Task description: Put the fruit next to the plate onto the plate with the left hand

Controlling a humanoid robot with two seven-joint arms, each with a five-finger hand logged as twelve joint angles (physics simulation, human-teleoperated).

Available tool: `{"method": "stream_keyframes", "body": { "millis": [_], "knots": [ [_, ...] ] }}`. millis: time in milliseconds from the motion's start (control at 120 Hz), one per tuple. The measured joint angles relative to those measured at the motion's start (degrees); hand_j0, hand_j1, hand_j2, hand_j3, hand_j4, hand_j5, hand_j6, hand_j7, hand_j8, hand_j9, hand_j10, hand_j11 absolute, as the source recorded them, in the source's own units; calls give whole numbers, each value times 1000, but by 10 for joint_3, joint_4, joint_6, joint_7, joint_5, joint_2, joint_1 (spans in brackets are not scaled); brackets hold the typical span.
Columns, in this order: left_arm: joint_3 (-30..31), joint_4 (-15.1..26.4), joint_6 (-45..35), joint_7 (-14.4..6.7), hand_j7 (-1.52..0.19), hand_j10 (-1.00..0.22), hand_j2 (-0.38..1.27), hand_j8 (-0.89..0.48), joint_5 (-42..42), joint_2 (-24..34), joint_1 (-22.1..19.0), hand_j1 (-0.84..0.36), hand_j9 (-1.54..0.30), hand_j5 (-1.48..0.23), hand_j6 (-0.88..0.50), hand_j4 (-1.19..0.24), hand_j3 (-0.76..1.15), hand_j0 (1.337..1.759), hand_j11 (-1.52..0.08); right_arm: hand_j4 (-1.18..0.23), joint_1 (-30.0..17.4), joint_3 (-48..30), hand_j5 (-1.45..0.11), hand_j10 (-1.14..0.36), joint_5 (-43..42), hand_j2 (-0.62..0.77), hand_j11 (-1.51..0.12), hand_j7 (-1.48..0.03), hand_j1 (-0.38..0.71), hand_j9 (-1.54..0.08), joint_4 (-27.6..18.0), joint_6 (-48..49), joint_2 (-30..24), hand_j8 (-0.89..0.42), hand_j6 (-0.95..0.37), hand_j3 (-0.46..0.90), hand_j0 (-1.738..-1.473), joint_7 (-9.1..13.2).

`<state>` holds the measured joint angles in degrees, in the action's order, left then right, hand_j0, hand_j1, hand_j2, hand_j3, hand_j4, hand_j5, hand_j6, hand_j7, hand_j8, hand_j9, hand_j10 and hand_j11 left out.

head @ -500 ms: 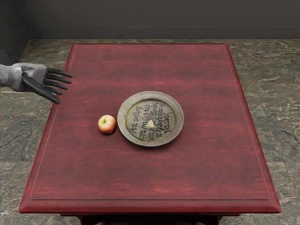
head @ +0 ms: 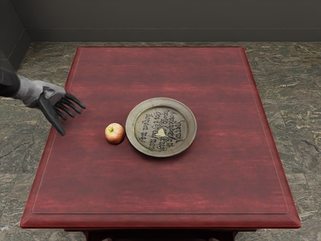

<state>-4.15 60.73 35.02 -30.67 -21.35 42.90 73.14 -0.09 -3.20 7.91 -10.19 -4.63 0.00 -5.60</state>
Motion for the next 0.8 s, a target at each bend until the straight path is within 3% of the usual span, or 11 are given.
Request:
{"method": "stream_keyframes", "body": {
  "millis": [108,250,375,500,800],
  "knots": [
    [67,38,-37,-28,-318,-246,50,-246,-13,-1,60,56,-318,-318,-246,-246,0,1658,-318,-36,0,0,-47,-36,0,-7,-47,-47,-306,-47,0,0,0,-36,-36,0,-1658,0],
    [115,70,-92,-39,-319,-247,50,-248,-14,-3,81,56,-319,-319,-248,-247,0,1658,-319,-36,0,0,-47,-36,0,-7,-47,-47,-306,-47,0,0,0,-36,-36,0,-1658,0],
    [228,78,-153,-42,-320,-247,50,-248,36,-74,197,55,-320,-320,-248,-248,0,1658,-320,-36,0,0,-47,-36,0,-7,-47,-47,-306,-47,0,0,0,-36,-37,0,-1658,1],
    [311,106,-248,-43,-320,-248,50,-248,79,-91,229,54,-320,-320,-248,-248,0,1658,-320,-36,1,0,-47,-36,0,-7,-47,-47,-306,-47,0,0,0,-36,-36,0,-1658,1],
    [405,223,-510,-43,-321,-248,50,-248,109,-137,309,54,-321,-321,-248,-248,0,1658,-320,-36,3,0,-47,-36,0,-7,-47,-47,-306,-47,0,1,0,-36,-36,0,-1658,1]
  ]
}}
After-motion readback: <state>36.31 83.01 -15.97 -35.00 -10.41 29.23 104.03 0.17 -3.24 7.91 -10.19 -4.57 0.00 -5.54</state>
